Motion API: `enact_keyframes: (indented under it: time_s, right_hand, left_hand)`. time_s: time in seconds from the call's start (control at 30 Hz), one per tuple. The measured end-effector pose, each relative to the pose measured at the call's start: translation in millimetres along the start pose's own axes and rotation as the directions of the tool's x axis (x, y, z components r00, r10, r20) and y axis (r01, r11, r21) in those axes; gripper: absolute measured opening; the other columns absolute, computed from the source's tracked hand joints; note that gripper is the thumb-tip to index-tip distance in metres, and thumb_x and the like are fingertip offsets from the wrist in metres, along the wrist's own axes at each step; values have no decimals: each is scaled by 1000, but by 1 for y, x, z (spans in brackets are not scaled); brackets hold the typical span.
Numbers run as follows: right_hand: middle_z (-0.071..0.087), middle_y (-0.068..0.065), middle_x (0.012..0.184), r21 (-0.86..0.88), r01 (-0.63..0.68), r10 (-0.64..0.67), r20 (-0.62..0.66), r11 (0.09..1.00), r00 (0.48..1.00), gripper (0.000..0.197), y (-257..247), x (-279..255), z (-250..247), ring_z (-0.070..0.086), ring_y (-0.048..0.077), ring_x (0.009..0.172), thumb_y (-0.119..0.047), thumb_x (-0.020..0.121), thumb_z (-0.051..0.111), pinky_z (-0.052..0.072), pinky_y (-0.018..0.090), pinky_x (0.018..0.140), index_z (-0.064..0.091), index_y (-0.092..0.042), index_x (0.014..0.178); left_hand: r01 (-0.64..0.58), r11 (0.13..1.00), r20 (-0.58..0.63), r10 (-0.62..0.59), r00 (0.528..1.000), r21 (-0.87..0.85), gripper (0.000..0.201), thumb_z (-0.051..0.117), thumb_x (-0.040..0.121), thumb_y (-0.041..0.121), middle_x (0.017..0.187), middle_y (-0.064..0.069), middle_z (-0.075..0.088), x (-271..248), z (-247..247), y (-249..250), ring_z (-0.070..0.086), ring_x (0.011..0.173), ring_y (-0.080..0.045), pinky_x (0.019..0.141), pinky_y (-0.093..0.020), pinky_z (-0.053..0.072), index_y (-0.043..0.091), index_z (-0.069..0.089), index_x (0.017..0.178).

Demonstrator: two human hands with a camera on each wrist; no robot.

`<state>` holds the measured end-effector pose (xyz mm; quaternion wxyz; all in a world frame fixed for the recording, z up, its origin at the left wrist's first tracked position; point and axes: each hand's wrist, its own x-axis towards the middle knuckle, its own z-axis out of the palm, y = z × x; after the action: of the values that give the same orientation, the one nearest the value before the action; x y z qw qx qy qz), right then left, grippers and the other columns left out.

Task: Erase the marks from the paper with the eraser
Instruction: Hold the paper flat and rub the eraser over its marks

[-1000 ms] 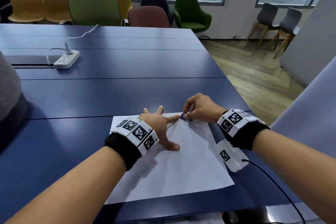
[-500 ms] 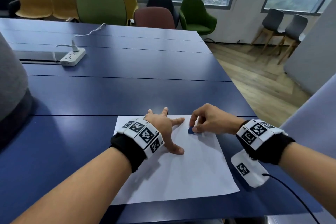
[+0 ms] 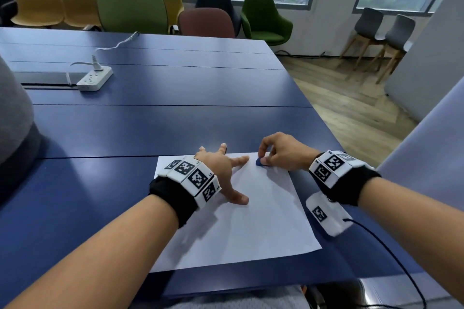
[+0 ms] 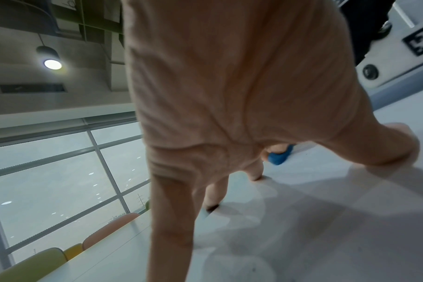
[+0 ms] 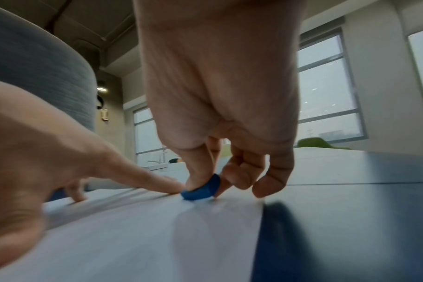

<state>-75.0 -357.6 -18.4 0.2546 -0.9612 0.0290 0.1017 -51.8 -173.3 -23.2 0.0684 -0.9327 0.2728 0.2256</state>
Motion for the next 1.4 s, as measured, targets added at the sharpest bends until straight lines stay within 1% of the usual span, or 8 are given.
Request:
enact_keyframes:
  time_s: [0.07,0.27,0.43,0.63,0.8,0.97,1.17,1.4]
  right_hand:
    - [60,-6,76,76,-35,39,-49,997,998,13,3,1,2,58,10,64,-24,82,71,44,19,57,66,-16,90]
    - [63,-8,63,14,78,-79,208,997,975,4,-8,-19,8,55,3,56,-20,81,70,42,18,57,67,-21,84]
    - [58,-11,71,49,42,-42,4,998,999,8,-4,-1,4,54,6,64,-23,82,71,41,18,60,67,-18,87]
    - [59,-10,60,1,167,-161,271,986,949,6,-11,-15,5,52,-1,51,-17,80,72,39,11,52,69,-21,83]
    - [60,-6,66,48,107,-111,77,993,991,5,-6,3,3,54,5,59,-16,82,71,40,17,57,69,-17,86]
    - [57,-9,61,39,171,-174,340,985,924,4,-3,-16,1,49,6,55,-15,80,72,40,18,56,70,-18,83]
    - [58,-7,61,50,116,-119,62,992,991,6,3,13,-3,51,5,55,-14,81,71,41,20,59,72,-14,87]
    - [61,-5,65,-16,146,-134,310,989,941,8,3,3,-9,53,9,62,-13,79,72,43,23,64,73,-17,86]
  left_hand:
    - [0,1000,1,0,1000,-1,111,66,61,81,163,0,-7,0,0,0,6,142,-54,112,-53,26,59,-3,146]
    - [-3,1000,3,3,1000,16,111,65,63,80,163,-2,-8,1,0,0,7,142,-55,113,-52,24,57,-3,147]
    - [-2,1000,-1,2,1000,7,112,65,61,81,163,-2,-6,2,0,-1,7,141,-55,113,-52,24,59,-3,146]
    - [-7,1000,-4,7,1000,17,111,64,63,81,163,-3,-8,2,1,-1,7,141,-55,113,-50,24,58,-5,146]
    - [-5,1000,5,5,1000,23,110,64,63,81,163,-3,-8,2,0,0,7,141,-56,112,-52,26,60,-8,144]
    - [-4,1000,2,4,1000,26,111,64,63,81,163,-2,-9,3,2,0,6,142,-56,112,-50,26,57,-5,146]
    - [-5,1000,-1,5,1000,18,111,64,61,82,163,-1,-9,4,3,-2,6,141,-56,112,-51,27,58,-6,145]
    - [-4,1000,14,4,1000,16,111,64,63,81,163,-3,-10,4,2,-1,4,141,-56,113,-52,24,57,-6,146]
